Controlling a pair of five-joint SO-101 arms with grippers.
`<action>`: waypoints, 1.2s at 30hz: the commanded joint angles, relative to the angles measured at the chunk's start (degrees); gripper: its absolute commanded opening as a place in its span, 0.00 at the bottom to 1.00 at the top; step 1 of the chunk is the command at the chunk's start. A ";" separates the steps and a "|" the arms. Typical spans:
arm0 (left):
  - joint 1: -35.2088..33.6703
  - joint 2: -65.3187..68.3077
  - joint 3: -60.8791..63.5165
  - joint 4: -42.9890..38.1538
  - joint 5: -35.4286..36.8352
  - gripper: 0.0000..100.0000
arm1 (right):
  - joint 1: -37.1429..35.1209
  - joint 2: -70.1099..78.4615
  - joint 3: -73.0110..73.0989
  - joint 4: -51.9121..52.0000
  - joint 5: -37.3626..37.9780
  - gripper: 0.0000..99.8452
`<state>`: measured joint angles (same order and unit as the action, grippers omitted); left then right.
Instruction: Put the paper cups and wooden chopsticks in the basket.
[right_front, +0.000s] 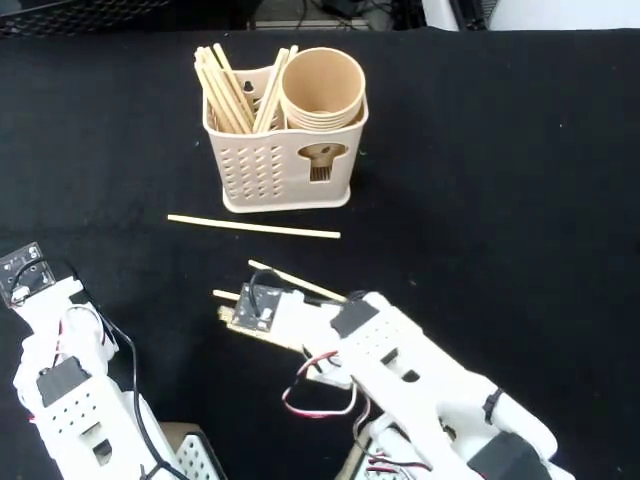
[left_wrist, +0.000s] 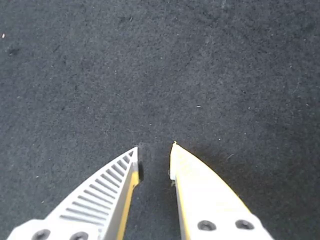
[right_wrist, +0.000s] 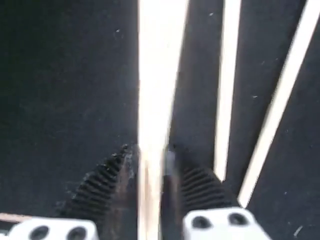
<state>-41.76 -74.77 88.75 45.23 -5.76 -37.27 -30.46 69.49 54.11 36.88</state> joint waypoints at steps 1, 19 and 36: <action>0.66 -0.62 -0.57 -0.97 0.09 0.12 | -0.44 -2.15 -3.56 1.85 0.44 0.03; 0.66 -0.62 -0.57 -0.97 0.09 0.12 | -0.44 -7.43 -0.48 5.19 0.44 0.08; 0.66 -0.62 -0.57 -0.70 0.09 0.12 | -0.62 -7.34 3.30 -0.09 0.53 0.09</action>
<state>-41.76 -74.77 88.75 45.23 -5.76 -37.54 -36.70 72.66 55.52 36.88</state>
